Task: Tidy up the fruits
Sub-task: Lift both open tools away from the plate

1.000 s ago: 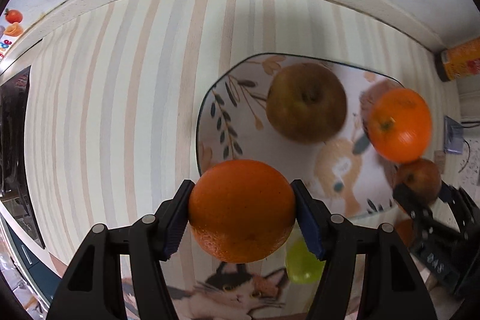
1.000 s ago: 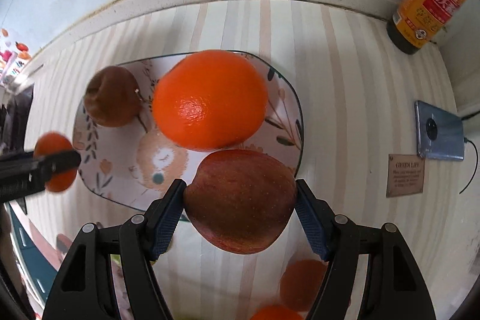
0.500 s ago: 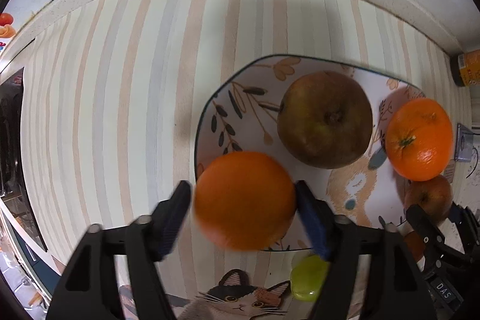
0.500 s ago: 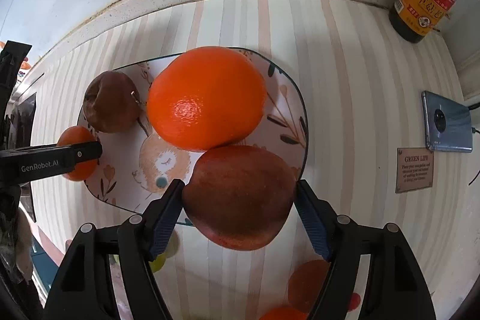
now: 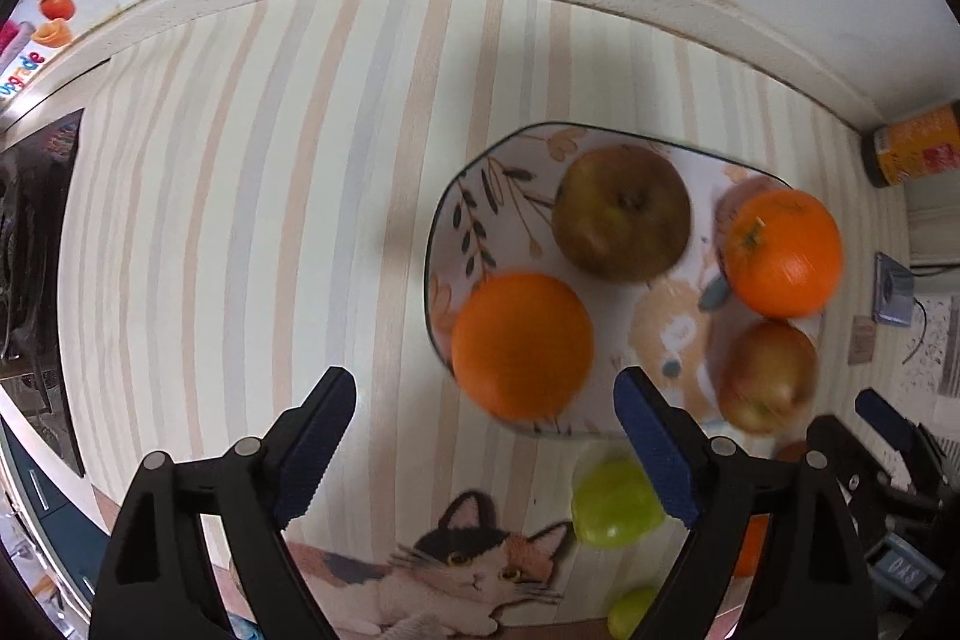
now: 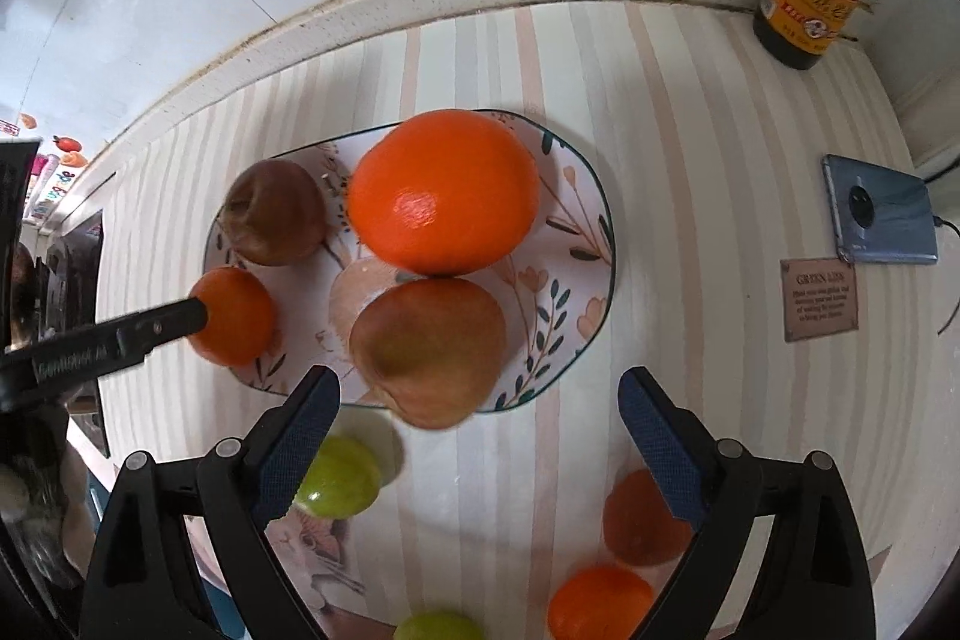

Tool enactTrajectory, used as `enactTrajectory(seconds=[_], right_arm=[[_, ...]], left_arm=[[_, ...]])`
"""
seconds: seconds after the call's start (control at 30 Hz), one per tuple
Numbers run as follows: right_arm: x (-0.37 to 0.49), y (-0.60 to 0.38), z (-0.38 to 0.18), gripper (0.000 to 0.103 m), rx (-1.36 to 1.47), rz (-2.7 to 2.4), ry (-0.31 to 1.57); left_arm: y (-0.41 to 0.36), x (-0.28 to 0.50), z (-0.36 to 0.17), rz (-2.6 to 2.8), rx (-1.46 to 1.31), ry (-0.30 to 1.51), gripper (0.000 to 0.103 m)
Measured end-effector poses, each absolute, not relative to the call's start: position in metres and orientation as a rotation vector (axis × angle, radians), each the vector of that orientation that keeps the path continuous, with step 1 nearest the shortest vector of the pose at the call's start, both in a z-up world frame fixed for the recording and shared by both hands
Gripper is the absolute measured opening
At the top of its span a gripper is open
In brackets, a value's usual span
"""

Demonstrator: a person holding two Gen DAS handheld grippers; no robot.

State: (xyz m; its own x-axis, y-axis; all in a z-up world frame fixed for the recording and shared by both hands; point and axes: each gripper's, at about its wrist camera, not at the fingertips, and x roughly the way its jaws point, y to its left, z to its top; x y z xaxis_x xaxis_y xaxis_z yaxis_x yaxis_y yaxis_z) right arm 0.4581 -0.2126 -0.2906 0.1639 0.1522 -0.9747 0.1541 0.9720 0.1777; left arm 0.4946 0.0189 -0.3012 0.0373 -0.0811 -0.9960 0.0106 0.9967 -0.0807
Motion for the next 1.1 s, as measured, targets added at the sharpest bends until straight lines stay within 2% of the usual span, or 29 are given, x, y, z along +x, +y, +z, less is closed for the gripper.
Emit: enactTrajectory(seconds=[0.37,1.1], right_arm=[[0.407,-0.188,-0.224,0.096,0.139,-0.032,1.297],[0.307,-0.174,-0.127,0.096,0.113,-0.037,1.136]], left_arm=[[0.014,0.421,-0.237,-0.075,-0.040,1.377,0.088],[0.004,0.327,-0.157,-0.133,-0.018,1.183,0.088]])
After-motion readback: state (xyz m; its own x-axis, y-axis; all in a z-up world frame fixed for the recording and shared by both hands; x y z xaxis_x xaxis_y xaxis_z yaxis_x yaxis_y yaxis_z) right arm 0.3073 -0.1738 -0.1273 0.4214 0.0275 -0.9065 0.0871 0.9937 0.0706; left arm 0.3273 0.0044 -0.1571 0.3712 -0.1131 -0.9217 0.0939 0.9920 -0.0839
